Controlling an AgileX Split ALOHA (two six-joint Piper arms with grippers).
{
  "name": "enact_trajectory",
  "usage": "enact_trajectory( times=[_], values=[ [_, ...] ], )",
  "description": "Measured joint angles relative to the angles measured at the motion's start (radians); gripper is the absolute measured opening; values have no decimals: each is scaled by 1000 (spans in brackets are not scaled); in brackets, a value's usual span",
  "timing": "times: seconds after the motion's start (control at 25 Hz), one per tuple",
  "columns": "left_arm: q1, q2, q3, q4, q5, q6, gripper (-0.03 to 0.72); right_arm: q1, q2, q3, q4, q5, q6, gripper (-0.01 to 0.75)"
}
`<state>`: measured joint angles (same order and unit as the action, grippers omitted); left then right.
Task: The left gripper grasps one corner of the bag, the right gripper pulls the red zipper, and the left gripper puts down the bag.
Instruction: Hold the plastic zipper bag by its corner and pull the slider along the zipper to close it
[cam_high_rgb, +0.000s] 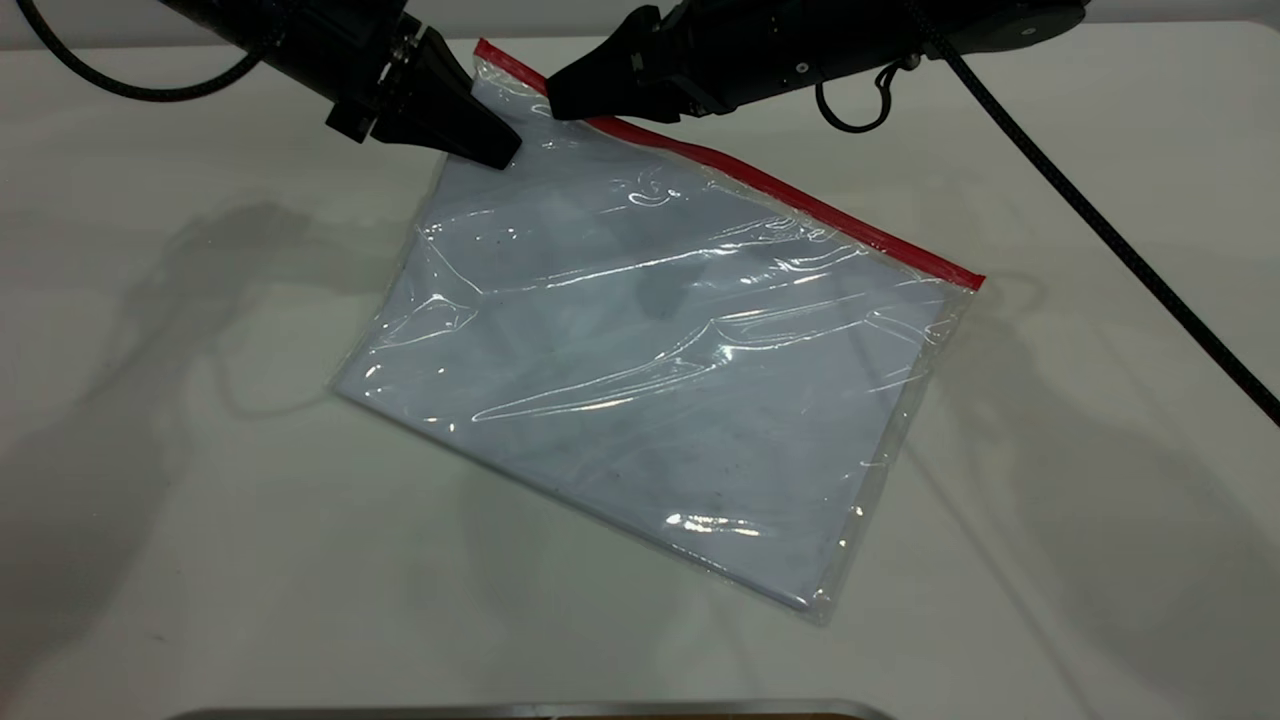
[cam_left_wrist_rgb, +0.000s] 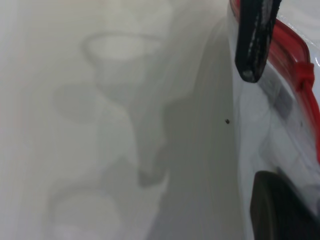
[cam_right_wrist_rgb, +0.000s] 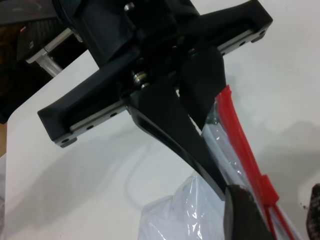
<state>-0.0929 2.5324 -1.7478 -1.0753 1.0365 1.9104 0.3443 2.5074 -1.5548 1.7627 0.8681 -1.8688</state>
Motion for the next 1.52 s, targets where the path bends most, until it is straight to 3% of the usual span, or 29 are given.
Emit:
enact_trajectory(
  times=[0.64, 0.8, 1.04, 1.28, 1.52],
  values=[
    [1, 0, 0, -4, -4, -1, 51, 34, 1, -28, 0, -45, -2, 295],
    [1, -1, 0, -4, -4, -1, 51, 34, 2, -28, 0, -51, -2, 226],
    [1, -1, 0, -4, -1, -3, 51, 34, 2, -28, 4, -51, -10, 34],
    [14, -1, 0, -17, 27, -5, 51, 33, 2, -29, -1, -40, -11, 33],
    [63, 0, 1, -128, 104, 19, 51, 6, 3, -39, 19, 4, -11, 33]
  ],
)
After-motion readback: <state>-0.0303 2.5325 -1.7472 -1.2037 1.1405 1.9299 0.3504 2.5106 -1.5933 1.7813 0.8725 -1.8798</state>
